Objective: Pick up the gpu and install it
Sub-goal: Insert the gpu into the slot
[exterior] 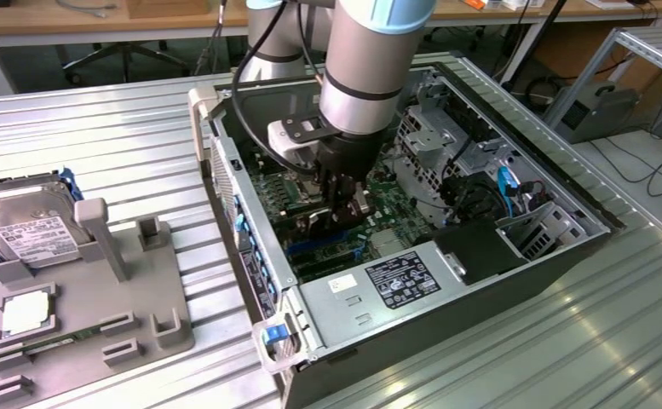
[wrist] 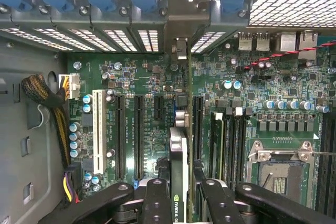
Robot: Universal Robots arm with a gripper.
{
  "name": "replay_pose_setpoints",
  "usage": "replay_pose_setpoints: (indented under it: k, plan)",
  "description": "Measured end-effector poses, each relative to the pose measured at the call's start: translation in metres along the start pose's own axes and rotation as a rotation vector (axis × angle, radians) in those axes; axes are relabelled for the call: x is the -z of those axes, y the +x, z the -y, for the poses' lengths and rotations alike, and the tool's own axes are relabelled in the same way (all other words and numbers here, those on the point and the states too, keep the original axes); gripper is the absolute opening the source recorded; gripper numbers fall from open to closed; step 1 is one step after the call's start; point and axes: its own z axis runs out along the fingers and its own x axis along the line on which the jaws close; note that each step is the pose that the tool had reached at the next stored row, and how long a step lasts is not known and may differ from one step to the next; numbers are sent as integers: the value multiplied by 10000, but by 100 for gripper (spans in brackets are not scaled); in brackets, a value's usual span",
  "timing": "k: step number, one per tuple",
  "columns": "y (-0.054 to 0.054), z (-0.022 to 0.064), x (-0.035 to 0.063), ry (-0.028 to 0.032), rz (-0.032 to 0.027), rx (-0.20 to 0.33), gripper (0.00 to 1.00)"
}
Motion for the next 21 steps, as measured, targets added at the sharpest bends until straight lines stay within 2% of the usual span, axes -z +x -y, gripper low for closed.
replay_pose_setpoints:
  k: [21]
  plan:
    - [0, 0, 0, 1, -2, -68, 27]
